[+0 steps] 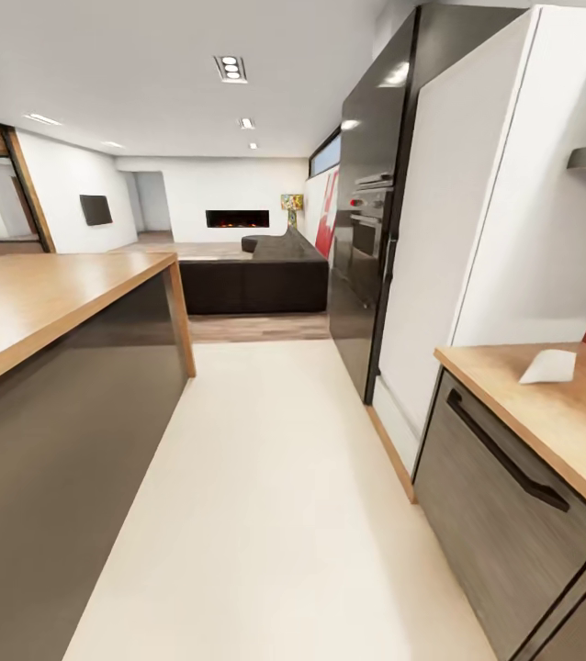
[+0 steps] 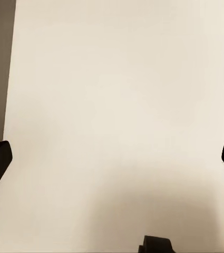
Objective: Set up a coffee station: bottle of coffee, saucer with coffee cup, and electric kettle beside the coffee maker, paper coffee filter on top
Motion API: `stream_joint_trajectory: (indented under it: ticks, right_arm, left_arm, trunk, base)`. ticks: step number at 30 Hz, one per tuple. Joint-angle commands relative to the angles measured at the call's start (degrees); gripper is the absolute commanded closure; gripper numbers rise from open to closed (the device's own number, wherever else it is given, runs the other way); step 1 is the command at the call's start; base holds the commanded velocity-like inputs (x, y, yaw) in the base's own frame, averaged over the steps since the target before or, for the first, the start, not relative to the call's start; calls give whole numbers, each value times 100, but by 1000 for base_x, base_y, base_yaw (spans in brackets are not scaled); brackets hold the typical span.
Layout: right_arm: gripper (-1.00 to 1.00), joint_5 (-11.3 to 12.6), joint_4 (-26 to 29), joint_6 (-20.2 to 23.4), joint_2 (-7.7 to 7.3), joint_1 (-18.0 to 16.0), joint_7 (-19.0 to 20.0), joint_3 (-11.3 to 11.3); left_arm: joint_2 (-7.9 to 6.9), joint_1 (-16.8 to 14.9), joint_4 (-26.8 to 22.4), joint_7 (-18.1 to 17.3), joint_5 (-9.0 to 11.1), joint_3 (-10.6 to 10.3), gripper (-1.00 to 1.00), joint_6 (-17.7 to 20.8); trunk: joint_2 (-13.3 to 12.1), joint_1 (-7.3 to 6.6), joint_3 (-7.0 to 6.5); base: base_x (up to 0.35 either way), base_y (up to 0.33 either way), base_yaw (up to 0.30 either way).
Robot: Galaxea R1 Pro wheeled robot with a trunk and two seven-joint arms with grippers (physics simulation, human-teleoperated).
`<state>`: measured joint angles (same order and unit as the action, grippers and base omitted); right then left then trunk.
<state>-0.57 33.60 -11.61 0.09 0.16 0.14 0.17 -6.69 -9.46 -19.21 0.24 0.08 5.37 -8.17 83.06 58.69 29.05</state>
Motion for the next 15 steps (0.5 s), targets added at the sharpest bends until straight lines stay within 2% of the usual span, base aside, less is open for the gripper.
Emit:
stream_joint_trajectory:
  ticks: [1, 10, 15]
  right_arm:
    - [-100, -5, 7, -8, 0, 2, 1, 1]
    - [-100, -12, 7, -8, 0, 2, 3, 1]
    - [-100, -13, 7, -8, 0, 2, 3, 1]
  left_arm:
    - [1, -3, 5, 2, 1, 9, -100, -20]
    - [1, -3, 5, 2, 1, 12, -100, -18]
    - [1, -3, 5, 2, 1, 12, -100, -18]
  trunk:
    - [2, 4, 4]
    - [2, 4, 4]
    - [2, 4, 4]
  base:
    - [337, 106, 0]
    - [318, 151, -4]
    - [292, 199, -101]
